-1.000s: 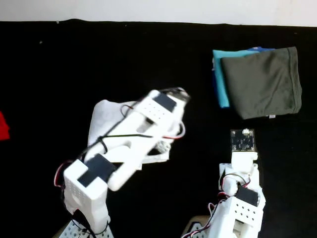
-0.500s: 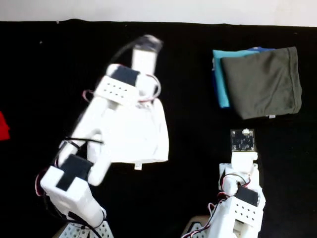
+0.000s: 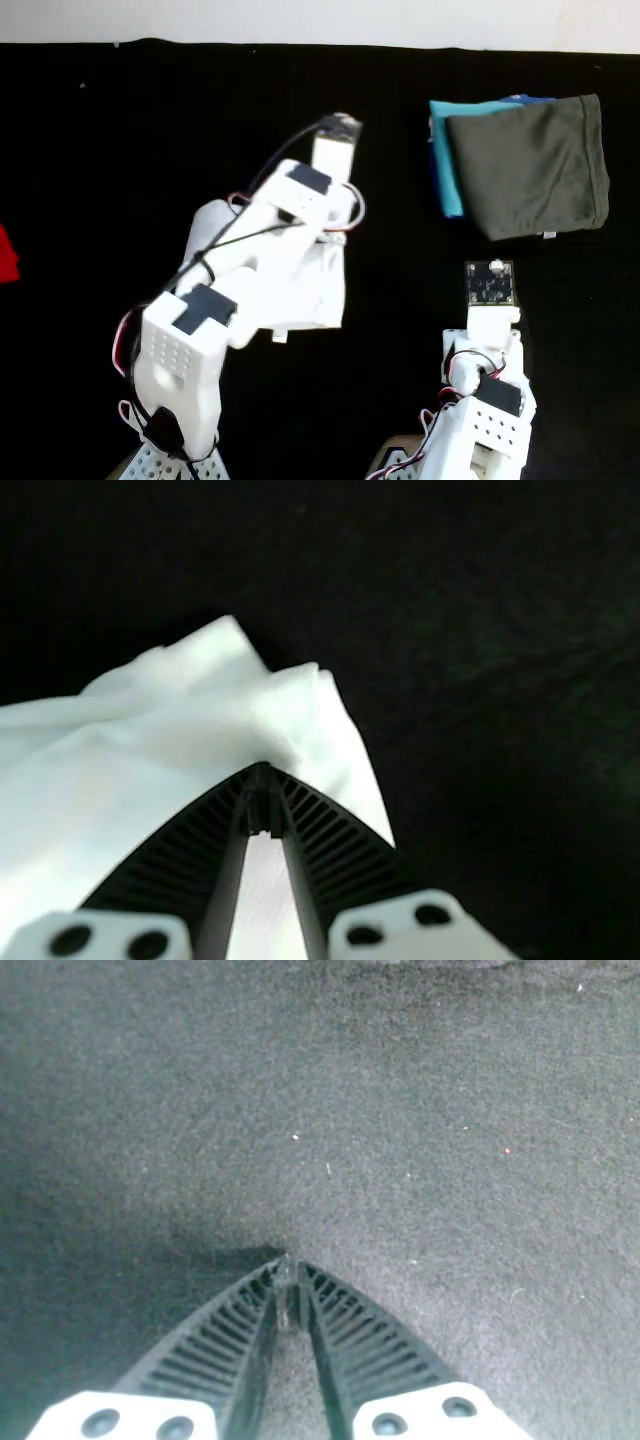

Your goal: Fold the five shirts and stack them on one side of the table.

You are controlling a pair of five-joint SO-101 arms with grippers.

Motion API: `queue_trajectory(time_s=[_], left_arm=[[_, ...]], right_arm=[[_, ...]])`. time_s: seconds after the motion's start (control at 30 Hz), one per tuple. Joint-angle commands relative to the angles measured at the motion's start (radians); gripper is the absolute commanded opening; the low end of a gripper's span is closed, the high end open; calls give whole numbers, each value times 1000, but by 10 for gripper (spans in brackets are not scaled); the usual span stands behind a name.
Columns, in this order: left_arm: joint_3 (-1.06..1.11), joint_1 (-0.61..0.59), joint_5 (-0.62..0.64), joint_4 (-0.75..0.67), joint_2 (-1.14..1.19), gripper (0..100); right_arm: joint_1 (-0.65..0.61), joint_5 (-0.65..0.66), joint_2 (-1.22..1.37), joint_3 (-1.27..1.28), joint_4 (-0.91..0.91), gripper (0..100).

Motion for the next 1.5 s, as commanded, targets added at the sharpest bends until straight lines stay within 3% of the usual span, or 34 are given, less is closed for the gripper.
queue_trajectory(time_s=[0.0, 0.3, 0.53, 0.67, 0.9, 1.13, 1.3, 1.47], left_arm=[[-35, 5, -3, -26, -16, 17], [-24, -197, -6, 61, -240, 17], [61, -407, -8, 86, -248, 15], [191, -469, -8, -8, -248, 14], [367, -578, -5, -305, -251, 14], [352, -599, -3, -310, -286, 14], [351, -599, -5, -203, -423, 17], [354, -602, -11, 97, -570, 17]], right_arm=[[10, 3, -16, 87, -1, 5], [10, 3, -16, 87, -1, 5], [10, 3, -16, 87, -1, 5], [10, 3, -16, 87, -1, 5], [10, 3, -16, 87, -1, 5], [8, 3, -16, 87, -1, 5], [8, 3, -16, 87, -1, 5], [8, 3, -16, 87, -1, 5]])
